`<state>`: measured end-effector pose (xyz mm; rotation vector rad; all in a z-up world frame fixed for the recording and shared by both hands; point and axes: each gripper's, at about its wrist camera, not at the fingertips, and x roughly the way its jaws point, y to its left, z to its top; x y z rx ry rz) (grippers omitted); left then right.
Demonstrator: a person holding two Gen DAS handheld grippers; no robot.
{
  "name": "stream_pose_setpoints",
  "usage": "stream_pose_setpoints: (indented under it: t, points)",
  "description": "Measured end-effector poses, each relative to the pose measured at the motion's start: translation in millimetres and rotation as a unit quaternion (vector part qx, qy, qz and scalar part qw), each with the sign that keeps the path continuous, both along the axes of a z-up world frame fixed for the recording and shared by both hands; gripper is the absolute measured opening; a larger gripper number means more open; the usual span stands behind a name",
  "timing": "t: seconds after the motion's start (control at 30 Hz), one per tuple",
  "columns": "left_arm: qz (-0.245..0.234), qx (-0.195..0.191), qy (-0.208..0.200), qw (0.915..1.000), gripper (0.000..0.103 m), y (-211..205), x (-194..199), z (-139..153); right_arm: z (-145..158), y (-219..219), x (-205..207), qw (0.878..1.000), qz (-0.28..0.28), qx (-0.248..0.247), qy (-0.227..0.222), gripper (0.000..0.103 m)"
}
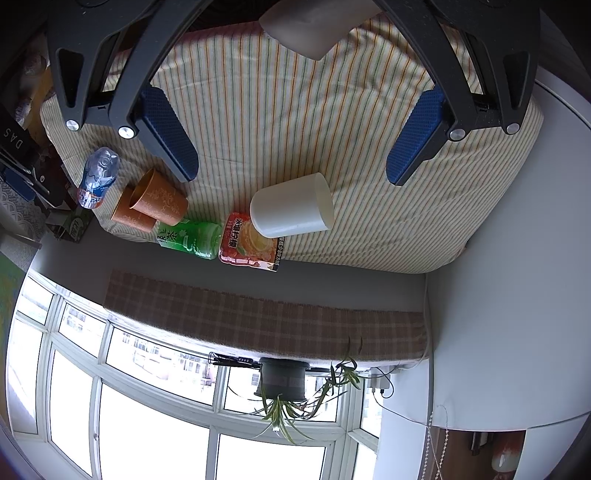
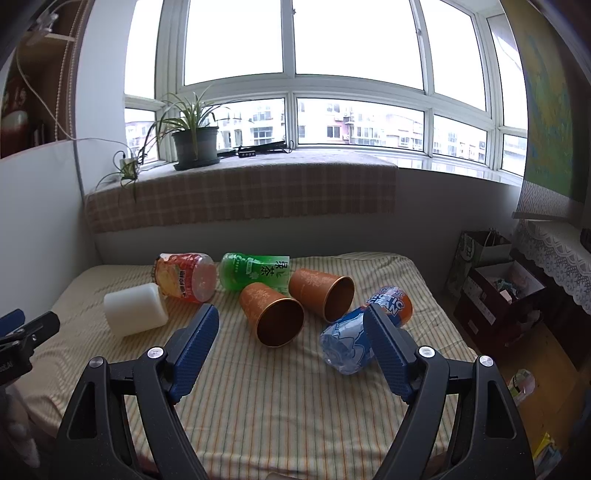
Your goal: Flip cup upright
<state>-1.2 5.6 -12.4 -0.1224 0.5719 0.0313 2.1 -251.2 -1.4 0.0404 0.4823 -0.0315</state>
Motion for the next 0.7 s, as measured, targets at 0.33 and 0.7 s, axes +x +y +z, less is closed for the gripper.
stream_pose_setpoints:
  t: [0.33, 0.7]
  points:
    - [0.000, -0.001, 0.002, 1.0000, 0.103, -0.2, 0.5, -0.1, 0.3, 1.0, 1.1, 1.000, 0.003, 0.000, 0.001, 0.080]
    - [0.000, -0.002, 0.001, 1.0000, 0.103, 0.1, 1.0, 0.1, -1.6, 2.9, 5.2, 1.000, 0.008, 0.001, 0.007, 0.080]
